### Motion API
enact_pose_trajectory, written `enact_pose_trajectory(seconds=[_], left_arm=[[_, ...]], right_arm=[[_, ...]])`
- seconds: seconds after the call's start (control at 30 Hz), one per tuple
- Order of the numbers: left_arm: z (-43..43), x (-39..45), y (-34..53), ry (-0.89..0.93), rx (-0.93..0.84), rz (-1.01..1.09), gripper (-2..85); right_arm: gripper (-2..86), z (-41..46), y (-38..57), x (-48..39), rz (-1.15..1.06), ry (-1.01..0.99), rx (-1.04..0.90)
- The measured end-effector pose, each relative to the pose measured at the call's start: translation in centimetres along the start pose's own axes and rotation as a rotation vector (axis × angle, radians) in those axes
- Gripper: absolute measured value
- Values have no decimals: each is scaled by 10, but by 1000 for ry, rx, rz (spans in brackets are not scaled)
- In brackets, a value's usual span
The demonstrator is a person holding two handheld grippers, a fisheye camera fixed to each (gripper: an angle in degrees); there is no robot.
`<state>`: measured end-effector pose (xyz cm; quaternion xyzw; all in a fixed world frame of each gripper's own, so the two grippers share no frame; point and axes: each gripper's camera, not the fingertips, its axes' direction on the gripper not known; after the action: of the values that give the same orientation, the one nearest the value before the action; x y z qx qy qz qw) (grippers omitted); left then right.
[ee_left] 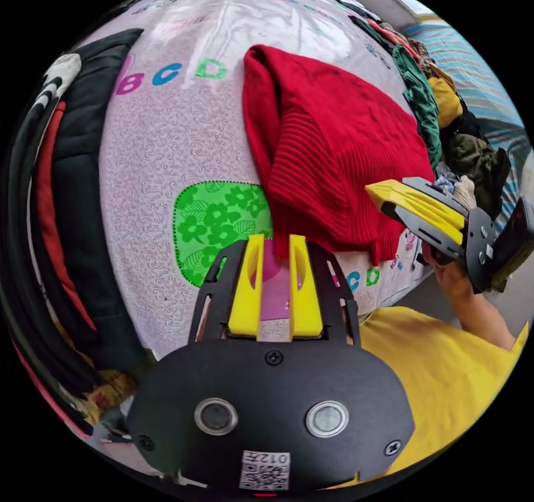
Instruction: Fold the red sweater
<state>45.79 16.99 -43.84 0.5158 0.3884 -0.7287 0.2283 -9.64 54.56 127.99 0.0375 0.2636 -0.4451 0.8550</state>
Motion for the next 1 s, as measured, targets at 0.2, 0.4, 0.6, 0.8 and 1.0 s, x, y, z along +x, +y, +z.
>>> enact_pose_trajectory(seconds=[0.2, 0.4, 0.6, 0.8, 1.0], left_arm=[[23, -42, 66, 37, -60, 29, 5], [67, -119, 141, 138, -68, -66, 6], [54, -153, 164, 148, 63, -74, 22], [47, -157, 106, 133, 123, 16, 82], [83, -155, 76, 105, 64, 77, 120]], right_arm=[[1, 14, -31, 6, 118, 29, -71], [1, 30, -50, 6, 203, -118, -130], [5, 15, -77, -39, 133, -108, 20], [41, 31, -91, -112, -95, -69, -16], [114, 52, -78, -185, -292, 79, -12]])
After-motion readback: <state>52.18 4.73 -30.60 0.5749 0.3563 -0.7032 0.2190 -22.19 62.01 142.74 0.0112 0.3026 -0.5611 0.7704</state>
